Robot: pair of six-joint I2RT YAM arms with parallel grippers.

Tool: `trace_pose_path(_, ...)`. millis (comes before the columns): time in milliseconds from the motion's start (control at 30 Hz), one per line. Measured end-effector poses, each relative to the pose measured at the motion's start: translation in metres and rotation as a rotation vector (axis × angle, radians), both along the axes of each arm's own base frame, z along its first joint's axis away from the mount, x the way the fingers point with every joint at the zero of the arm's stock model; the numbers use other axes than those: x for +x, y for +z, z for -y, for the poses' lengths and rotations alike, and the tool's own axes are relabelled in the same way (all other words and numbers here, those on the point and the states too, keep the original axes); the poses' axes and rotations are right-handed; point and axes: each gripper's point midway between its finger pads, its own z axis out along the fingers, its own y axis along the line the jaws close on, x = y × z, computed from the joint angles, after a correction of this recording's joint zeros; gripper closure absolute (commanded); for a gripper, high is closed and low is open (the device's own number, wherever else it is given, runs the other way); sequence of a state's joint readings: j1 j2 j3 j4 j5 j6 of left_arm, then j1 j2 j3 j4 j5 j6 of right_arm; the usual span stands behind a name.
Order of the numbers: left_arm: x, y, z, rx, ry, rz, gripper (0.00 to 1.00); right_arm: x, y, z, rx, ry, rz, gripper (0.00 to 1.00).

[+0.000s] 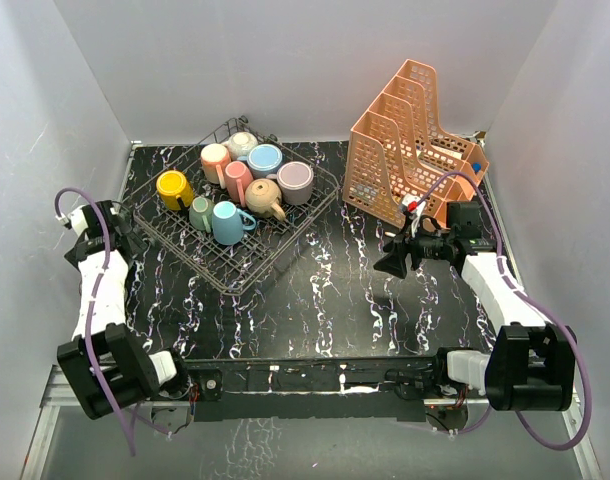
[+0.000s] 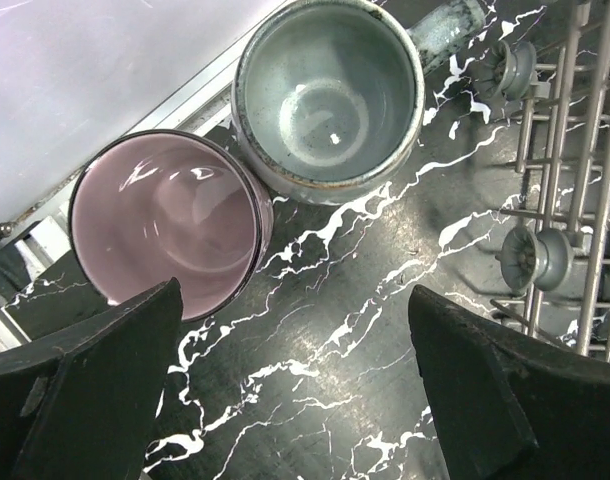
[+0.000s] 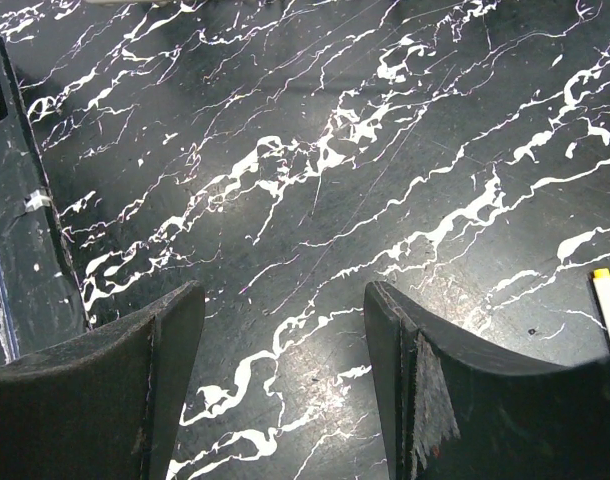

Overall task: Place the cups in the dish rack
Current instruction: Pick up the cup at the center of the board.

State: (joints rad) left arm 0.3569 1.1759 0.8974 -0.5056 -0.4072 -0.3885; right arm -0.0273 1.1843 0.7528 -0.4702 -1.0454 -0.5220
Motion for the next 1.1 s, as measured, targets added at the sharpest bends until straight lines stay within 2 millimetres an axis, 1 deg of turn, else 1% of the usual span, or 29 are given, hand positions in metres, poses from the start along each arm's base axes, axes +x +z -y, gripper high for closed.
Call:
trace_pose_path(100,0.003,-0.01,-0.005,-0.026,0.016,-0.007,0.16,0.0,-0.003,0.0,0.0,0.0,-0.011,0.33)
trace_pose_path(267,0.007,-0.02,-0.014,-0.062,0.053,0.004,0.3,0.001,-0.008,0.0,0.0,0.001,-0.034,0.33)
trace_pose_path(333,0.006,-0.025,-0.016,-0.075,0.071,0.01,0.33,0.002,-0.012,0.0,-0.001,0.0,-0.046,0.33)
trace_pose_path(500,-0.002,-0.044,-0.014,-0.122,0.109,0.005,0.44,0.002,-0.016,0.001,-0.005,-0.003,-0.062,0.33)
trace_pose_path(600,-0.001,-0.049,-0.015,-0.137,0.121,0.011,0.53,0.002,-0.016,0.001,-0.006,-0.004,-0.062,0.33)
trace_pose_path(700,0.0,-0.052,-0.015,-0.152,0.129,0.015,0.59,0.002,-0.016,0.001,-0.009,-0.006,-0.062,0.33)
trace_pose_path(967,0.005,-0.055,-0.012,-0.183,0.123,0.041,0.67,0.003,-0.017,0.002,-0.017,-0.008,-0.058,0.33)
trace_pose_path(1100,0.005,-0.059,-0.008,-0.2,0.118,0.045,0.68,0.003,-0.017,0.002,-0.017,-0.008,-0.057,0.33)
